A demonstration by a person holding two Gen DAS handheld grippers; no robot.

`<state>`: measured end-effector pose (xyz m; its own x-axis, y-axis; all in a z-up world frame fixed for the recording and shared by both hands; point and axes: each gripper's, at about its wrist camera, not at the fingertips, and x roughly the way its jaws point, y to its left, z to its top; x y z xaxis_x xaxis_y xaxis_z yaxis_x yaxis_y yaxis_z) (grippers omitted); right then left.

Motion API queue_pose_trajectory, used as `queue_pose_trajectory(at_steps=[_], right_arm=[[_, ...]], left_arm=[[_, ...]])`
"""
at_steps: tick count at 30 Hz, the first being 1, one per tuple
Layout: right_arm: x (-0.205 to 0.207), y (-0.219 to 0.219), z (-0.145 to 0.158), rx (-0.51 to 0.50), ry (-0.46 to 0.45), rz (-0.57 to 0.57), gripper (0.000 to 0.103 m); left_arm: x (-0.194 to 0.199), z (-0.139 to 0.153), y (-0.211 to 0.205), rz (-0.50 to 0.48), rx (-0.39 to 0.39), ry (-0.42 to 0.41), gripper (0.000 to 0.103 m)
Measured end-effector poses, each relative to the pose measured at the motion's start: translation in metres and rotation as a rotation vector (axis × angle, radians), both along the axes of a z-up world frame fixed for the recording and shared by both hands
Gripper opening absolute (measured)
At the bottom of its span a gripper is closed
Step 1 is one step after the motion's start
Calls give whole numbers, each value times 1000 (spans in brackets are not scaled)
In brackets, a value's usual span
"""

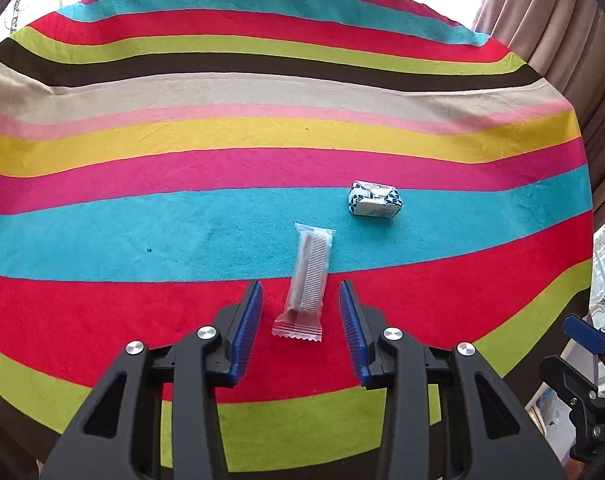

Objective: Organize snacks
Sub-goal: 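Grasp the slim clear stick packet with the left tool while the right tool grasps the blue-white cube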

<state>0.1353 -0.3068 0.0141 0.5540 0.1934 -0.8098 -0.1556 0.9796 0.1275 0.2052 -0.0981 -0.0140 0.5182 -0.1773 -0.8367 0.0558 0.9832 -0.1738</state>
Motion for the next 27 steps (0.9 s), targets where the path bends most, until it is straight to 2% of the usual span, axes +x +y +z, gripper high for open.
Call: queue_pose_trajectory(at_steps=[3, 6, 7, 9, 15, 27], right_arm=[[8, 10, 0, -6, -4, 5, 77], [18, 20, -2, -11, -8, 6, 77], [21, 23, -2, -12, -8, 7, 77], [28, 30, -3, -15, -10, 7, 77], [48, 51, -5, -23, -19, 11, 77], [90, 80, -12, -10, -50, -27, 78]], left_arm=[[2, 0, -5, -24, 40, -22, 32], [2, -1, -9, -40, 94, -48, 22], [2, -1, -9, -37, 99, -54, 17], [3, -2, -7, -31, 102, -63, 14], [4, -2, 1, -1, 81, -85, 14], [1, -4, 29, 121, 29, -113, 13]])
